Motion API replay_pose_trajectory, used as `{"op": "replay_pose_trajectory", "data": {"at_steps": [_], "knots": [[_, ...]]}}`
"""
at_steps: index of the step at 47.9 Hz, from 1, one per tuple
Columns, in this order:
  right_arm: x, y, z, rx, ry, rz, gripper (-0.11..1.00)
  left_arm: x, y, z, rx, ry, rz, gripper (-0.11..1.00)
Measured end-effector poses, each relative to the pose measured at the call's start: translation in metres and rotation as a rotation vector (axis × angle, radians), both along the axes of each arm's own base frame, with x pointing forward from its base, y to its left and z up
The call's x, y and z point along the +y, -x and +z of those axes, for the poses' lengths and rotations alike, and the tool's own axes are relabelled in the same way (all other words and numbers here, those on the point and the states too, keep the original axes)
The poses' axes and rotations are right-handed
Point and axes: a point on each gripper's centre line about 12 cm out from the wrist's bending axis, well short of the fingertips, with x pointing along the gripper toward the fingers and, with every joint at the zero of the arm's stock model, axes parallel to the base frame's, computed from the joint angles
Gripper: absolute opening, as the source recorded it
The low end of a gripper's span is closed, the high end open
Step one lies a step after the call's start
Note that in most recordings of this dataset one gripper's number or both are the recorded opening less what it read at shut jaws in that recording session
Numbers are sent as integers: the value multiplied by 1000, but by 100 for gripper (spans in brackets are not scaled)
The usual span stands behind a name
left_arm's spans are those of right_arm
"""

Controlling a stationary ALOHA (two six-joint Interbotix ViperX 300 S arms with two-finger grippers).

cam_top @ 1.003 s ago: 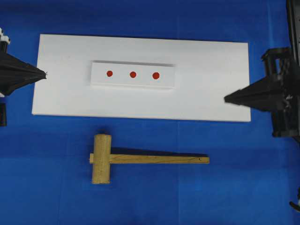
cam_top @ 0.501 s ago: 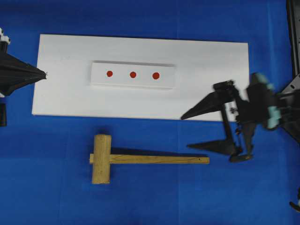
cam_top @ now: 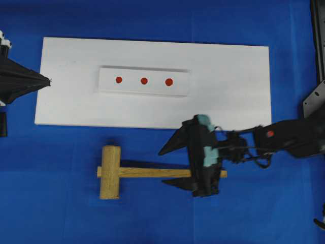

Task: Hit the mark with a hammer.
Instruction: 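Move the right gripper down to the wooden mallet's handle, then close the right gripper on the mallet handle and lift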

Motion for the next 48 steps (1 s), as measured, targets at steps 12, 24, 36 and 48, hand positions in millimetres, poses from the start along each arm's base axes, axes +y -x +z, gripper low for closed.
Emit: {"op": "replay_pose_trajectory", "data": {"at_steps": [12,24,36,48], "knots": [[7,-24,-48,55,-38,-76,90,0,0,-1,3,0,0,0],[17,-31,-69,83,-42,-84,90,0,0,-2,5,0,0,0],[18,-31,-70,78,-15,-69,62,0,0,-2,5,0,0,0],[16,-31,-70,74,5,-61,9,0,0,-2,6,0,0,0]]}}
